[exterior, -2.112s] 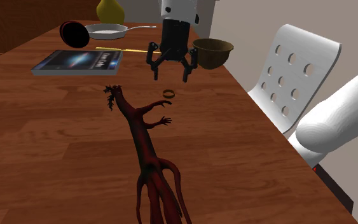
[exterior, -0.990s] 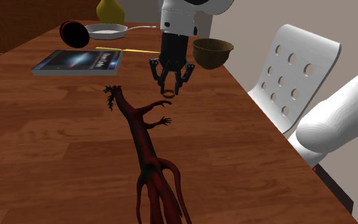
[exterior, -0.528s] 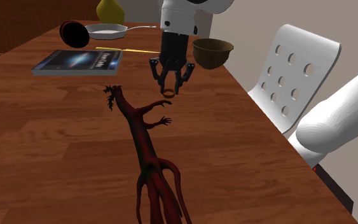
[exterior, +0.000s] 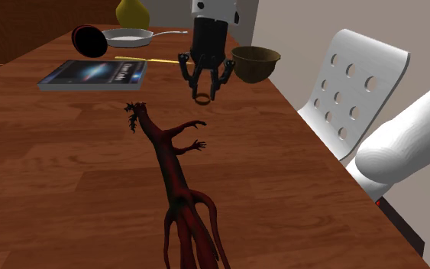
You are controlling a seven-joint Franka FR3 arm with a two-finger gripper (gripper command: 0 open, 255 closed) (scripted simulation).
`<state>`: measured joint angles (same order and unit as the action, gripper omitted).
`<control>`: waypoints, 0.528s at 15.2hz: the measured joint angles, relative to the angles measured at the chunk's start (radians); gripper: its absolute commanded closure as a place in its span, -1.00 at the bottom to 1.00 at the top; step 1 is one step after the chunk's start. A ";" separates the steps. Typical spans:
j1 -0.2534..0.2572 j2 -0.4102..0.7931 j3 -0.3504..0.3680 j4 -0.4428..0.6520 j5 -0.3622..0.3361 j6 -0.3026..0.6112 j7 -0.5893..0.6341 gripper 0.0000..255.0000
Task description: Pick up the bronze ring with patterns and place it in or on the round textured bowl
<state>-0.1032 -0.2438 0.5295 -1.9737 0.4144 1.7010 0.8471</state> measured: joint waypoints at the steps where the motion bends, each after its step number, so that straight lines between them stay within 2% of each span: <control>1: 0.000 -0.001 -0.001 0.012 0.000 -0.012 0.004 1.00; 8: -0.004 0.007 -0.009 0.108 -0.009 -0.098 0.030 1.00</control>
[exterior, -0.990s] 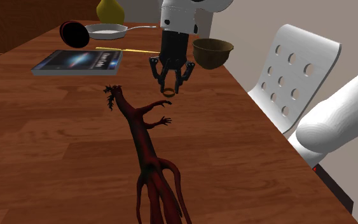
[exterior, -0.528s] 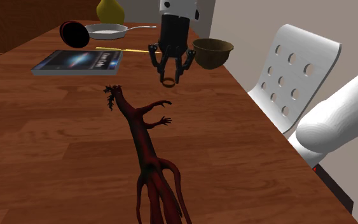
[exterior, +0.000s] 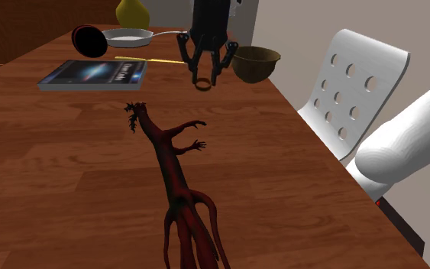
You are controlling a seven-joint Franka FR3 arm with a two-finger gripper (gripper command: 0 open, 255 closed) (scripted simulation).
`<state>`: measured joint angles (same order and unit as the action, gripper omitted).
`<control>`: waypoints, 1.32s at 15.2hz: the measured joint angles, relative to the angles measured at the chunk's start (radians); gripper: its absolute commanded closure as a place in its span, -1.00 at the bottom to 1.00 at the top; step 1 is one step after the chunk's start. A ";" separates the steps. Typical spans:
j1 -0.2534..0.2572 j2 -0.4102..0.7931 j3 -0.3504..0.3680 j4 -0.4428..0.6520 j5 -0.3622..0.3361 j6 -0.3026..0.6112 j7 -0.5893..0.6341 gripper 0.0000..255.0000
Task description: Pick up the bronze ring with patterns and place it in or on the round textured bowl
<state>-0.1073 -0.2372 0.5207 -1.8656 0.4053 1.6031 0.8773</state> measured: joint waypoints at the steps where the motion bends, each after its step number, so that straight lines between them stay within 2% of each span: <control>1: -0.001 -0.001 -0.003 0.013 -0.001 -0.014 0.001 1.00; 16: -0.006 0.068 -0.002 0.277 -0.029 -0.202 0.080 1.00; 20: -0.037 0.052 -0.054 0.277 -0.032 -0.243 0.008 1.00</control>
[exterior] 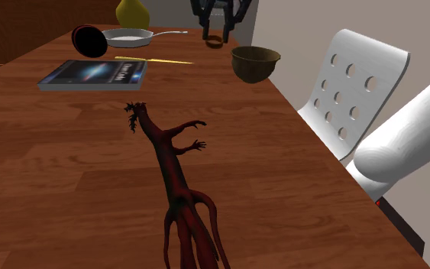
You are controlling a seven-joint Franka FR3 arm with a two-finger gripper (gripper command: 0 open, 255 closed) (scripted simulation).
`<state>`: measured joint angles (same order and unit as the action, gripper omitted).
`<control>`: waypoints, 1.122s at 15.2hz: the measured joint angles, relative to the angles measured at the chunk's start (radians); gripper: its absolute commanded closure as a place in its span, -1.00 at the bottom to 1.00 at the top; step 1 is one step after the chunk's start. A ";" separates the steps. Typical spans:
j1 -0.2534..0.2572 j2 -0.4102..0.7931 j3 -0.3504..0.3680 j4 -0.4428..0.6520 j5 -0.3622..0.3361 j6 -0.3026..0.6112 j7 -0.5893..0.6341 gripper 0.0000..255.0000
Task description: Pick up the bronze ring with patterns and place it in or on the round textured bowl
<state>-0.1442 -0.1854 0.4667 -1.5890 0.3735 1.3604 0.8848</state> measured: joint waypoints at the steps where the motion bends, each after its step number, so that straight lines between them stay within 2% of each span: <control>1: -0.009 -0.010 -0.017 -0.011 0.000 -0.007 -0.026 1.00; 10: -0.096 -0.002 -0.157 0.018 -0.047 -0.099 -0.239 1.00; 17: -0.164 0.081 -0.250 0.131 -0.102 -0.176 -0.392 1.00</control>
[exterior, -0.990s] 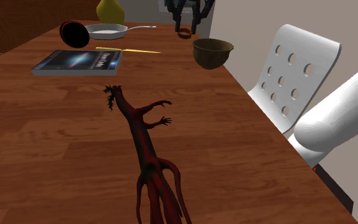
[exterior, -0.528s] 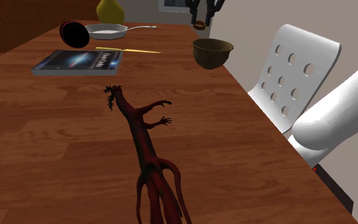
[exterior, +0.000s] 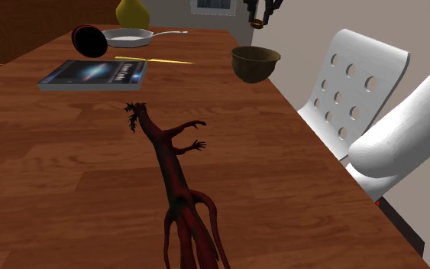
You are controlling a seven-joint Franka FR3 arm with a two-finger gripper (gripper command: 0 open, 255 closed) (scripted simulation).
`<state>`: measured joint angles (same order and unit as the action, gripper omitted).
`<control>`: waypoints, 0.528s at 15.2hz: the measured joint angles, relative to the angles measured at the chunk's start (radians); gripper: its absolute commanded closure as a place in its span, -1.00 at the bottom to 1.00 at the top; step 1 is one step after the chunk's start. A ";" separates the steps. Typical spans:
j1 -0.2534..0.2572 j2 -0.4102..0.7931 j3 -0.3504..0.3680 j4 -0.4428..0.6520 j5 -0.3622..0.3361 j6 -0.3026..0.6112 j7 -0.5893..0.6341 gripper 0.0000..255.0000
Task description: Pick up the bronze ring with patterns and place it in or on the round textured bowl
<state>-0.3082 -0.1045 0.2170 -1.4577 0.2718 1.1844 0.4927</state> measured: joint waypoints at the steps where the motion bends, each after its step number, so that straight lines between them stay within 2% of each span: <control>1: -0.008 0.018 -0.009 0.018 -0.008 -0.004 -0.018 1.00; 4: -0.025 0.039 -0.029 0.031 -0.021 -0.007 -0.059 1.00; 8: -0.027 0.014 -0.032 -0.048 -0.023 0.045 -0.080 1.00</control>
<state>-0.3353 -0.0902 0.1850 -1.5060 0.2487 1.2293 0.4130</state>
